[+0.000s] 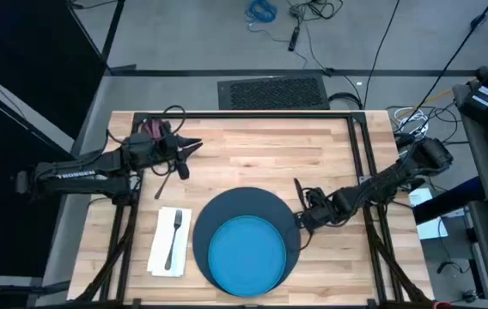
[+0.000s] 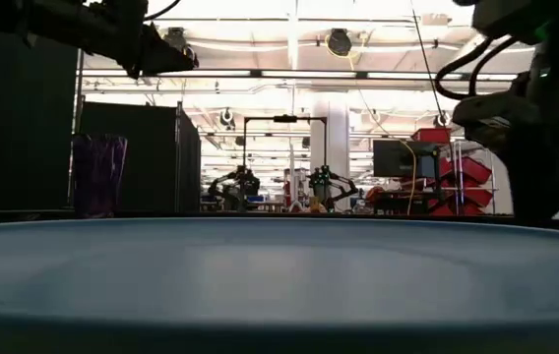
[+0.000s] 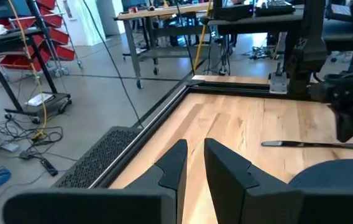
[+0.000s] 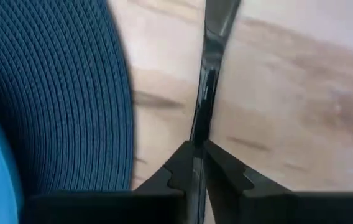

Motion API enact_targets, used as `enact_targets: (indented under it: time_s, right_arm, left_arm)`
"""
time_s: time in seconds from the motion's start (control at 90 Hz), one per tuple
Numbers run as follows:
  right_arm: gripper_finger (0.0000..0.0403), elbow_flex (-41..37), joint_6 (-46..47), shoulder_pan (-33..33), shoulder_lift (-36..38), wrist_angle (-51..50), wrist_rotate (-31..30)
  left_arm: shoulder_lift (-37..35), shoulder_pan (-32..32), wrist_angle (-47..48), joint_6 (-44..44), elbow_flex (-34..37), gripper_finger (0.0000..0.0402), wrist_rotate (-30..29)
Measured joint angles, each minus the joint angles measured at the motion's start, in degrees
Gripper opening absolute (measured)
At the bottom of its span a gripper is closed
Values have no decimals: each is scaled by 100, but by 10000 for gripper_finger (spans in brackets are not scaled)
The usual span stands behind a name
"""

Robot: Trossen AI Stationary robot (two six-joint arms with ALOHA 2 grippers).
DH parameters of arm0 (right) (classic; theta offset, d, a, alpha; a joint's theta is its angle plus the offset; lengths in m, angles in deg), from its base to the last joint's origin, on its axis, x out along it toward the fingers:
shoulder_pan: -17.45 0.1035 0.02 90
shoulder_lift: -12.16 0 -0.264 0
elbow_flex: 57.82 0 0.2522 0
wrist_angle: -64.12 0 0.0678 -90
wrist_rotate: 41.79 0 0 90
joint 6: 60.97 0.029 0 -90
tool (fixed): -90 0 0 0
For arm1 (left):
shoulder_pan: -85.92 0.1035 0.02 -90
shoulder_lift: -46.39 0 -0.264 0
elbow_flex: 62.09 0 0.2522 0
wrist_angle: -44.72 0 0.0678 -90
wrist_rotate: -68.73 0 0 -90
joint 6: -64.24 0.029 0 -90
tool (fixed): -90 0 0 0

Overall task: Set table place
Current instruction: Move the table knife to the right of the table mat

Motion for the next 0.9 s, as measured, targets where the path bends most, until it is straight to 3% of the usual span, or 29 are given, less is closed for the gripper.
enact_targets:
  time_s: [0.356, 0.9]
  right_arm:
    - [109, 2, -271, -237, 4, 36, -213]
    - [101, 15, -270, -110, -302, 348, -140]
  left_arm:
    - [0, -121, 5, 26, 0, 42, 2]
    - [0, -121, 16, 55, 2, 42, 0]
